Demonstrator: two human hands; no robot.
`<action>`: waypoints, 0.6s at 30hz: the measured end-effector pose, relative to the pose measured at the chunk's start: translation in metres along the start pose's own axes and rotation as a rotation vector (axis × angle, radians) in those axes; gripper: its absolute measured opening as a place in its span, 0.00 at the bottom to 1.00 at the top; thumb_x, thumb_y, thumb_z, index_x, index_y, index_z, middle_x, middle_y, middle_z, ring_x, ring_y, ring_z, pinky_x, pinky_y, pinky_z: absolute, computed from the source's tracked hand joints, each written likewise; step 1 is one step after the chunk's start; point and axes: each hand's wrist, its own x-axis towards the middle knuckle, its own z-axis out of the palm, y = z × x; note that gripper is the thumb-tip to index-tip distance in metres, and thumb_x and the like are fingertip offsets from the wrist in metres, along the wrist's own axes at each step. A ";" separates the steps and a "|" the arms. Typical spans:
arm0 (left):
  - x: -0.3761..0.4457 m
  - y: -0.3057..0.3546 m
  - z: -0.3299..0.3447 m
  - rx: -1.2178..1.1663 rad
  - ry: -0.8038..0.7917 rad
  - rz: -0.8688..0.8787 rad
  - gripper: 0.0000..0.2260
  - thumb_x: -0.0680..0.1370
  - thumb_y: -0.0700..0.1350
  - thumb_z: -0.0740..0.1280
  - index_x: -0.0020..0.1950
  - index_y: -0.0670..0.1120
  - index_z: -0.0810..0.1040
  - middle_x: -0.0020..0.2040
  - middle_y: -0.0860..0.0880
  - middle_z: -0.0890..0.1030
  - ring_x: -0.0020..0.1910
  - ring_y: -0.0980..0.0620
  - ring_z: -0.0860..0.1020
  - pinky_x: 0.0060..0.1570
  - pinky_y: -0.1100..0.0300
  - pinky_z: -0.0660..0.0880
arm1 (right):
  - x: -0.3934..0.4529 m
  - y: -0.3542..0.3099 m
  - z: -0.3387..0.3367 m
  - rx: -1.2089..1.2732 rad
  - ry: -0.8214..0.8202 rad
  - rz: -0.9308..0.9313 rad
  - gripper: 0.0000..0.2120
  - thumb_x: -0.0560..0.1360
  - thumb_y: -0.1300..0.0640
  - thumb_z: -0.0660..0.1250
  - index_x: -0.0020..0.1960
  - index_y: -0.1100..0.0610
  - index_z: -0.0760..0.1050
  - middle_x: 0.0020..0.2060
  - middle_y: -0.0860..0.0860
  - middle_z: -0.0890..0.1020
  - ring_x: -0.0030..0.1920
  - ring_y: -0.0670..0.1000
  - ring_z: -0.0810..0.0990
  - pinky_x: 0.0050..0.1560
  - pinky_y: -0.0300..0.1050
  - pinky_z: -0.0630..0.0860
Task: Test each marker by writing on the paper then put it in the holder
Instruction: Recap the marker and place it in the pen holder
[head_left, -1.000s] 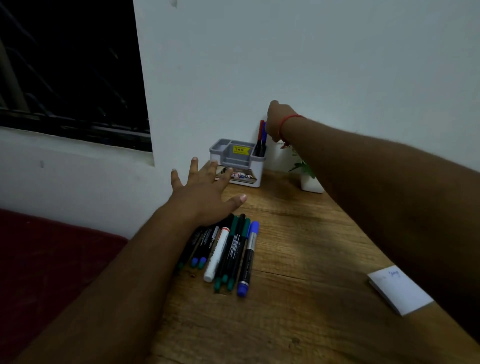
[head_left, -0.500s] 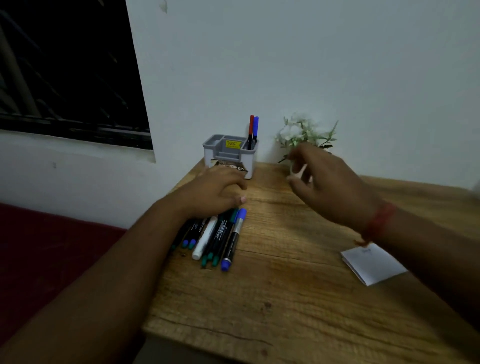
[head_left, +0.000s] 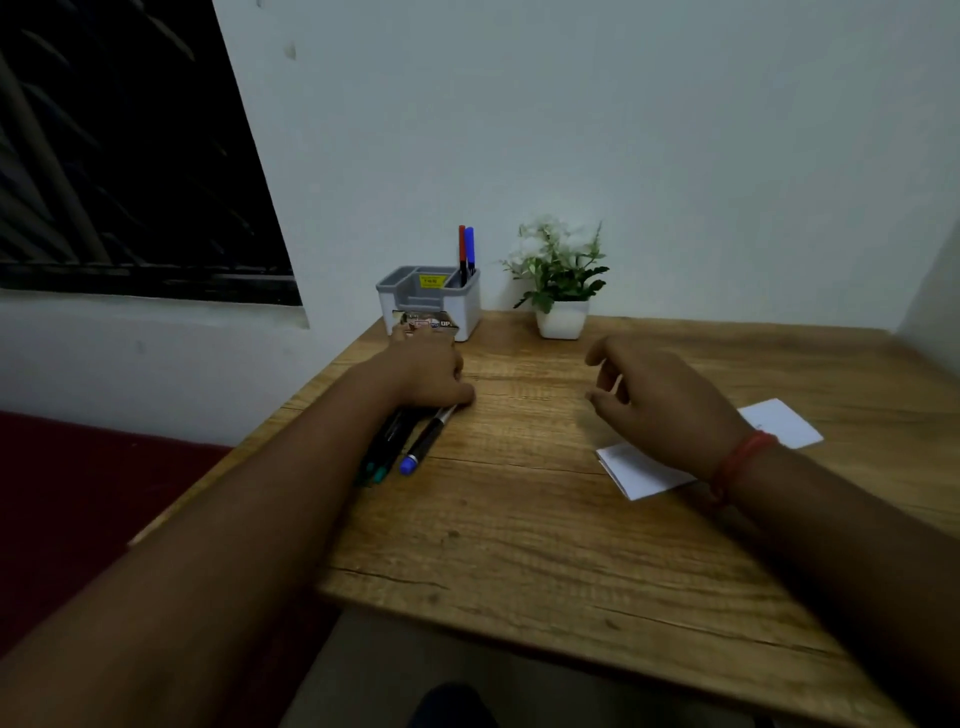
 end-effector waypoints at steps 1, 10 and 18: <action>0.003 0.006 0.000 -0.069 0.011 -0.029 0.16 0.75 0.60 0.65 0.37 0.48 0.76 0.44 0.48 0.75 0.47 0.50 0.71 0.53 0.48 0.69 | -0.001 0.001 0.000 0.008 -0.012 0.002 0.12 0.78 0.51 0.68 0.61 0.48 0.72 0.46 0.44 0.79 0.45 0.44 0.77 0.46 0.47 0.77; 0.033 0.086 -0.033 -0.852 0.318 -0.107 0.11 0.82 0.48 0.57 0.40 0.49 0.72 0.38 0.53 0.71 0.37 0.50 0.71 0.38 0.56 0.69 | -0.002 0.006 -0.010 0.423 0.028 0.194 0.12 0.79 0.45 0.67 0.61 0.46 0.73 0.48 0.41 0.80 0.47 0.40 0.79 0.44 0.34 0.72; 0.018 0.137 -0.015 -1.708 0.181 -0.216 0.10 0.83 0.46 0.57 0.50 0.44 0.76 0.37 0.48 0.74 0.26 0.55 0.66 0.27 0.59 0.68 | 0.002 0.035 -0.028 1.229 0.092 0.514 0.08 0.78 0.66 0.69 0.56 0.65 0.78 0.45 0.62 0.84 0.36 0.49 0.83 0.36 0.40 0.81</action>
